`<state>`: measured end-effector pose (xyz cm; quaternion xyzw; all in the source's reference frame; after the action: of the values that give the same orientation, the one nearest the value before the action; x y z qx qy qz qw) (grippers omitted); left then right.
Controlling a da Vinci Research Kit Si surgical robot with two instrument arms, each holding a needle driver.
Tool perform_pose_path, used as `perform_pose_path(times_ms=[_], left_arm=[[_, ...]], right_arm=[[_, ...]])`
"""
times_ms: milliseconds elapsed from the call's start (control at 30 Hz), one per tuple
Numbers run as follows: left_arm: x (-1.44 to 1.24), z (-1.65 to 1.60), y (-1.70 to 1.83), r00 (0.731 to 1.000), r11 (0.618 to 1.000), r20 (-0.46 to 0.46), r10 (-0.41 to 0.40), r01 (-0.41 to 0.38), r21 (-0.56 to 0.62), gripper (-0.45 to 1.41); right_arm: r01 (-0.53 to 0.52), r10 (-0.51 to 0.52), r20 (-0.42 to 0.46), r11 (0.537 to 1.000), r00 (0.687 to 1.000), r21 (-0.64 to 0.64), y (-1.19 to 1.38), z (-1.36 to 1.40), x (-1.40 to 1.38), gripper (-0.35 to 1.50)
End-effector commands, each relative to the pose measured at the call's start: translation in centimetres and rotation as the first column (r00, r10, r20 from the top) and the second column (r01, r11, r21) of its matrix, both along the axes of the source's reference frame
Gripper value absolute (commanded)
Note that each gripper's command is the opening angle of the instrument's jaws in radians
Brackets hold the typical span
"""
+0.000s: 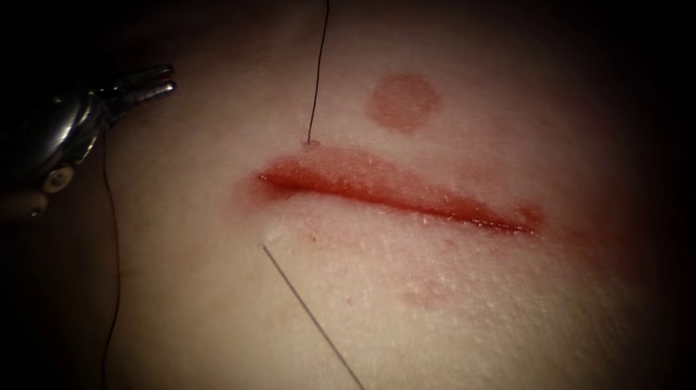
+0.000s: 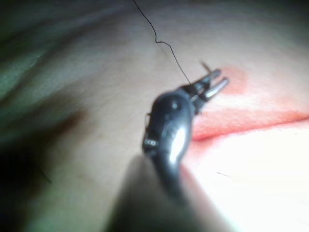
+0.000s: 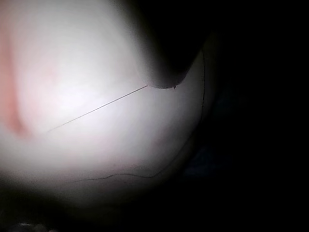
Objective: Wound Closure
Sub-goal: Use the right gripper to pull the suture through.
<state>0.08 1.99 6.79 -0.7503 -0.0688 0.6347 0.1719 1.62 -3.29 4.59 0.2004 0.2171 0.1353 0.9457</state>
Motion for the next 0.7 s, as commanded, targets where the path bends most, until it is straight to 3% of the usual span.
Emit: perform_pose_path(times_ms=[33, 100, 167, 267, 633, 700], left_arm=[[-0.06, 0.07, 0.0, 1.0, 1.0, 0.001, 0.0, 0.0, 0.001, -0.35], [-0.07, 0.07, 0.0, 1.0, 1.0, 0.001, -0.001, 0.001, 0.002, -0.35], [-0.08, 0.07, 0.0, 1.0, 1.0, 0.0, -0.002, 0.002, 0.002, -0.35], [-0.08, 0.07, -0.01, 1.0, 1.0, -0.003, -0.004, 0.004, 0.002, -0.35], [-0.03, 0.06, -0.03, 1.0, 1.0, -0.001, 0.001, -0.001, 0.0, -0.35], [-0.02, 0.06, -0.03, 1.0, 1.0, -0.001, 0.002, -0.002, 0.0, -0.35]], right_arm=[[-0.102, 0.1, -0.052, 0.993, 0.994, -0.053, 0.16, 0.04, 0.08, 1.03], [-0.211, 0.202, -0.088, 0.972, 0.975, -0.101, 0.4, 0.1, 0.18, 1.3], [-0.307, 0.287, -0.162, 0.945, 0.944, -0.117, 0.67, 0.21, 0.31, 1.43], [-0.406, 0.366, -0.256, 0.905, 0.895, -0.127, 1.07, 0.46, 0.64, 1.46], [-0.475, 0.414, -0.375, 0.876, 0.829, -0.084, 1.76, 1.21, 1.65, 1.46], [-0.398, 0.325, -0.39, 0.909, 0.862, -0.122, 1.78, 1.27, 1.71, 1.48]])
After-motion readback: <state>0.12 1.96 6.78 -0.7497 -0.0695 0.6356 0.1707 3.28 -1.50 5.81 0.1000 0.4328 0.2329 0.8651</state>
